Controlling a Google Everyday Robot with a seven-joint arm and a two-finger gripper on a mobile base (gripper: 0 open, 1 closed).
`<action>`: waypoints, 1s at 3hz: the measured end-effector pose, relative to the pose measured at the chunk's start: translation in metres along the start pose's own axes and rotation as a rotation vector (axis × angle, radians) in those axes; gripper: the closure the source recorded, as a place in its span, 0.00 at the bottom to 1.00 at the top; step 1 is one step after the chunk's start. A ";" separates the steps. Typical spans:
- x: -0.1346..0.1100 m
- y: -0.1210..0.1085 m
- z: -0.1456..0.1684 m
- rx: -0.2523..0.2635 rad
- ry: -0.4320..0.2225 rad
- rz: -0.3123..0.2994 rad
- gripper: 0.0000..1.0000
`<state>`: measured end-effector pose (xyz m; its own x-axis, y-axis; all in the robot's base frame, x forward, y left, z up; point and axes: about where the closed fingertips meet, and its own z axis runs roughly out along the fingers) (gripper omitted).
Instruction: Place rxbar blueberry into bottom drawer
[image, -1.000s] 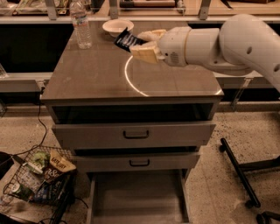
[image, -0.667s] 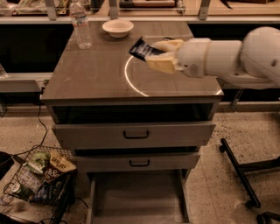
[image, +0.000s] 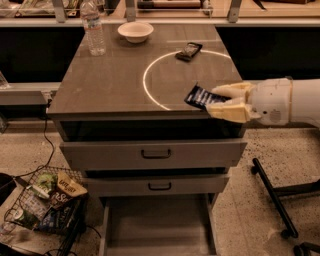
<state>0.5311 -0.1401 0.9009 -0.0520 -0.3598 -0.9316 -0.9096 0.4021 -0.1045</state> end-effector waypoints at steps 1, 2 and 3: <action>0.055 0.031 -0.023 -0.073 0.016 0.086 1.00; 0.055 0.032 -0.023 -0.074 0.016 0.085 1.00; 0.047 0.031 -0.019 -0.074 0.026 0.066 1.00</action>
Offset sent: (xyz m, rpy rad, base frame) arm -0.0328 -0.0220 -0.0380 0.0191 0.0846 0.0283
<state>0.4921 -0.1607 0.8609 -0.1228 -0.3570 -0.9260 -0.9317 0.3628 -0.0163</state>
